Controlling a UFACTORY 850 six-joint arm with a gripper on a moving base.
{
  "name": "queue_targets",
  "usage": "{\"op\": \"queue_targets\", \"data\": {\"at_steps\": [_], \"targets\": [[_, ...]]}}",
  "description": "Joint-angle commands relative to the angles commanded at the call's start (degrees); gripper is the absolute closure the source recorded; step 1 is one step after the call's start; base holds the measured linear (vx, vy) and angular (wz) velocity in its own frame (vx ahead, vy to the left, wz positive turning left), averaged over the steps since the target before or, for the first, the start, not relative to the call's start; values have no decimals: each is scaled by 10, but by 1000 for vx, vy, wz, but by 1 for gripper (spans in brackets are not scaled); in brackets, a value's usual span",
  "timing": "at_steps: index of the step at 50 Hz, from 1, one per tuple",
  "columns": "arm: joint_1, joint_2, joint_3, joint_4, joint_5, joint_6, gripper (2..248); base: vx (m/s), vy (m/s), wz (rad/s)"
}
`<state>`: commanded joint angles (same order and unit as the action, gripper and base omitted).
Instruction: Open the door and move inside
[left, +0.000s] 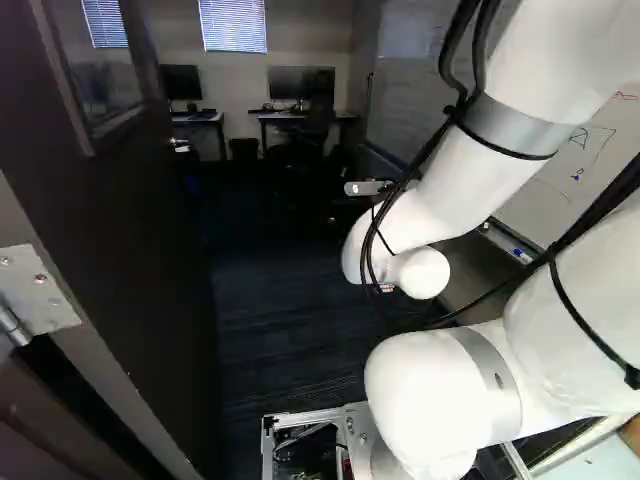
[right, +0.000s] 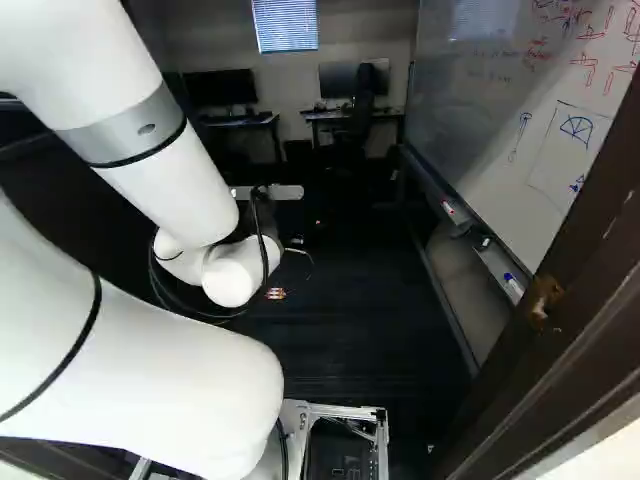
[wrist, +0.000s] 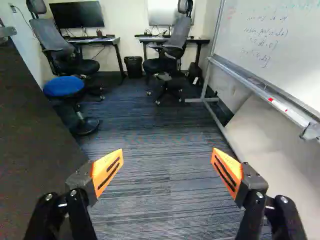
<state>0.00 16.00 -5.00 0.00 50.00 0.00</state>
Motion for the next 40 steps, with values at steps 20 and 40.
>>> {"op": "queue_targets", "data": {"at_steps": [20,40], "targets": [[0,0,0,0,0,0,3,172,6,1],[0,0,0,0,0,0,3,196,6,2]]}}
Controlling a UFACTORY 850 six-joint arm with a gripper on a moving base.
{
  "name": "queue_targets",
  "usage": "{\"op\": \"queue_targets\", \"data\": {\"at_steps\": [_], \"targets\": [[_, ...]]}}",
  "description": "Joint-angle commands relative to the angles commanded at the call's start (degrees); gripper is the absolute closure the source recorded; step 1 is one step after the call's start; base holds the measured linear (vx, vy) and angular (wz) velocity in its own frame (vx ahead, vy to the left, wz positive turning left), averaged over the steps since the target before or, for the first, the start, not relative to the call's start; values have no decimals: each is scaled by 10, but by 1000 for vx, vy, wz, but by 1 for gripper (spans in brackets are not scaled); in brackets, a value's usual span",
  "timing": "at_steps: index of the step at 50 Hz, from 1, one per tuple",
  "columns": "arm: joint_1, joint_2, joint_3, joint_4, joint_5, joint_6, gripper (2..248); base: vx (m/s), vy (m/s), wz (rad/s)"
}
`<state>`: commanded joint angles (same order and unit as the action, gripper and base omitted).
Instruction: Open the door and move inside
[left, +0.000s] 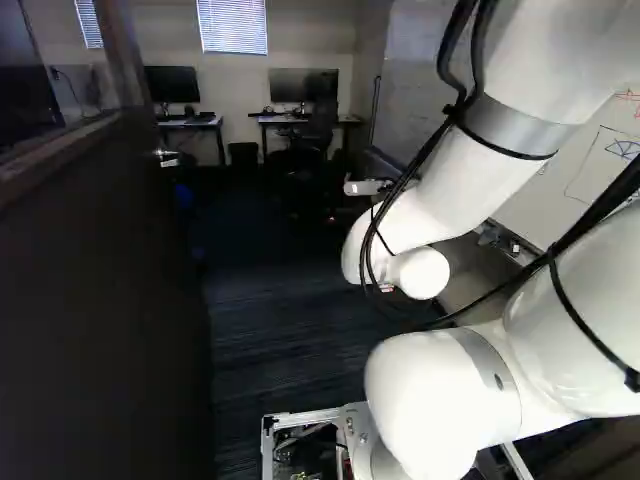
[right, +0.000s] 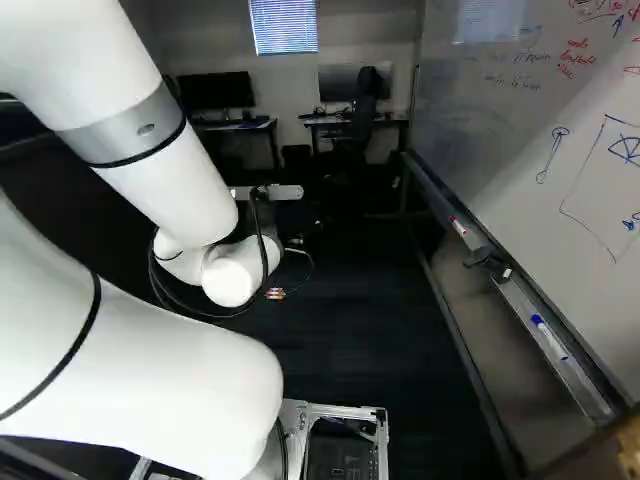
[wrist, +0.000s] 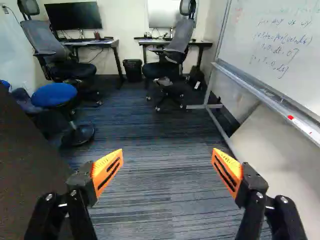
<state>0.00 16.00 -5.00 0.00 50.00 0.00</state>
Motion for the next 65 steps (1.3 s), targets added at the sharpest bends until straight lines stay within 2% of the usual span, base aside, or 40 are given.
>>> {"op": "queue_targets", "data": {"at_steps": [65], "targets": [[0,0,0,0,0,0,3,193,4,2]]}}
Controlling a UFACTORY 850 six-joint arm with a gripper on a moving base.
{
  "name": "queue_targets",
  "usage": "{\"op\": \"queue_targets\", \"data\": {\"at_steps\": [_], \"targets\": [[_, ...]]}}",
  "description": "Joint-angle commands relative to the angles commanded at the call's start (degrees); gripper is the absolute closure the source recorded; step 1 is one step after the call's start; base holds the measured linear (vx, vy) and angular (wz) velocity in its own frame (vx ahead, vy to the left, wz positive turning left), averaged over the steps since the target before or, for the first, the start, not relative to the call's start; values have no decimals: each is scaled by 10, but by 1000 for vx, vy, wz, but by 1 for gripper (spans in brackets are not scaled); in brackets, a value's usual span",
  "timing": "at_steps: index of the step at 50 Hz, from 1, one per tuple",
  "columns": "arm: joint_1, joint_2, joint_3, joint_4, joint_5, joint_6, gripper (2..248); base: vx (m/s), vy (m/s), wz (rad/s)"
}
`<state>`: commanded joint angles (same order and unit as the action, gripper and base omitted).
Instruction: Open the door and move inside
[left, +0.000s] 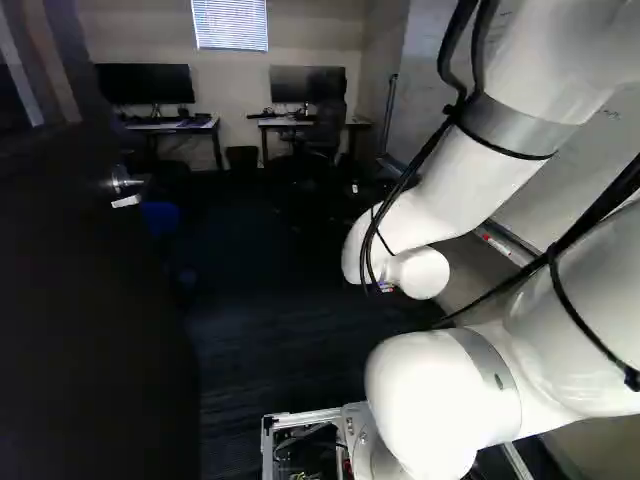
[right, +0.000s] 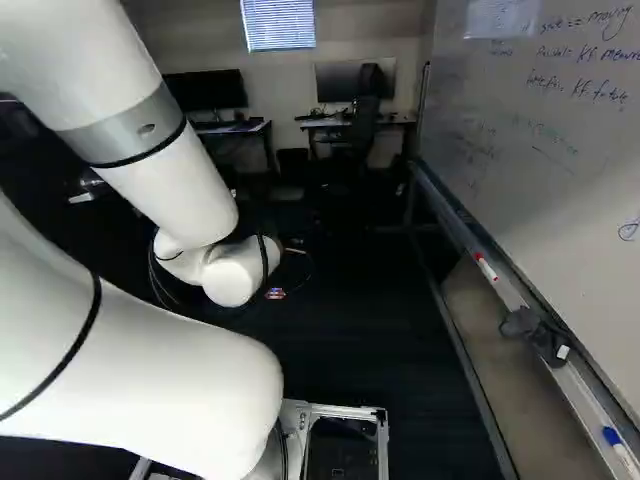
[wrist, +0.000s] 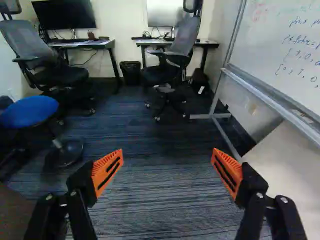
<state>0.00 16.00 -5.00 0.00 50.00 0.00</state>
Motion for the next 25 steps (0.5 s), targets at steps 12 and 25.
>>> {"op": "queue_targets", "data": {"at_steps": [12,25], "targets": [[0,0,0,0,0,0,3,210,8,-13],[0,0,0,0,0,0,3,206,7,-12]]}}
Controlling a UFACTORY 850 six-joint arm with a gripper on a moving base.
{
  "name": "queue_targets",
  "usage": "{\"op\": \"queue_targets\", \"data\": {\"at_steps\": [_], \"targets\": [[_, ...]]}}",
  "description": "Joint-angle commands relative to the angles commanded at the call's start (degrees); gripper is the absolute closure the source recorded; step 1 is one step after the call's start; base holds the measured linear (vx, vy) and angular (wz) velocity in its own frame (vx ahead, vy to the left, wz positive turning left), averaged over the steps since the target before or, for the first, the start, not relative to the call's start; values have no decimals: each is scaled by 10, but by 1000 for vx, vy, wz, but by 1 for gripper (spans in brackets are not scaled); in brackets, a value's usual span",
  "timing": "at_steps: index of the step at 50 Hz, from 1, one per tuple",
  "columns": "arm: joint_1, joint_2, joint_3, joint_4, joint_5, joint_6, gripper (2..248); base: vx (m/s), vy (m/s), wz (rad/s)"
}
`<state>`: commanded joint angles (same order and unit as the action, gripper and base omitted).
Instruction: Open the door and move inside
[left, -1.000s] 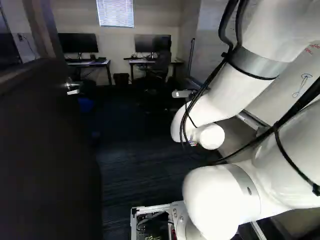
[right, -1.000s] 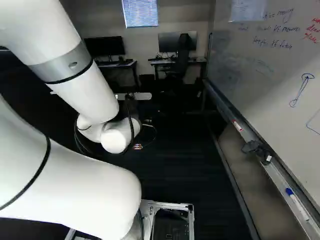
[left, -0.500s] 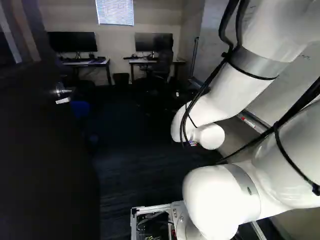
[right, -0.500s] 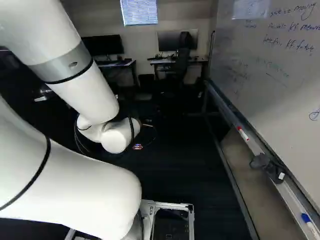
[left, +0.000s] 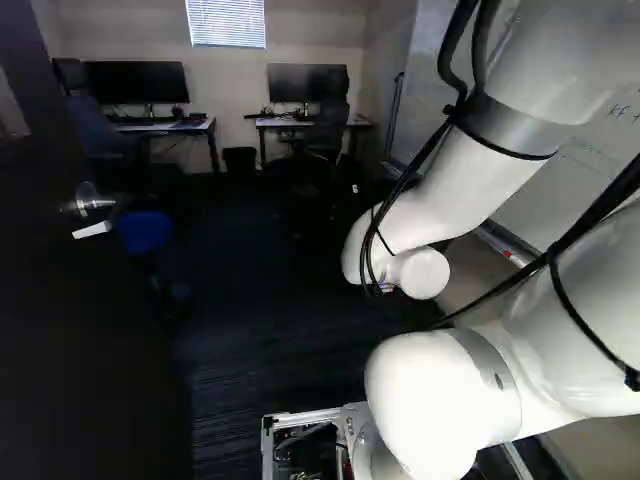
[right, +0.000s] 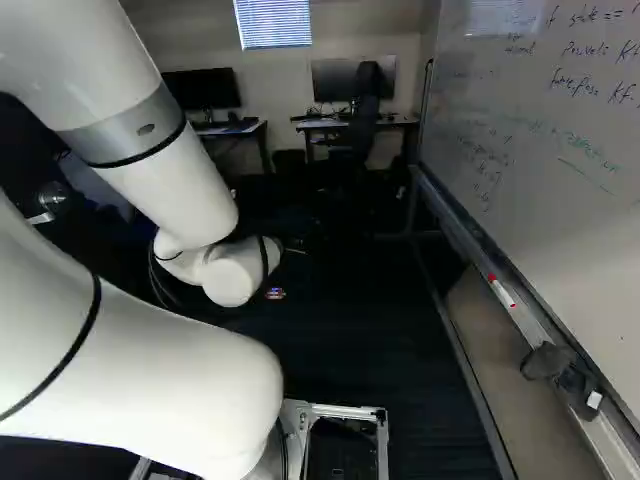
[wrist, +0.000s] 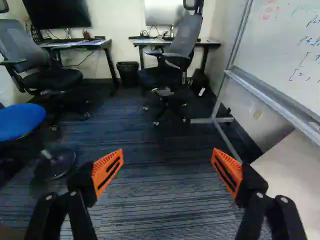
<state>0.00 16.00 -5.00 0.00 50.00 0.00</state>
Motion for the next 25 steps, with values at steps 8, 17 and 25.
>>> {"op": "queue_targets", "data": {"at_steps": [8,17,25], "targets": [[0,0,0,0,0,0,3,208,5,-12],[0,0,0,0,0,0,3,201,3,-11],[0,0,0,0,0,0,3,206,6,-6]]}}
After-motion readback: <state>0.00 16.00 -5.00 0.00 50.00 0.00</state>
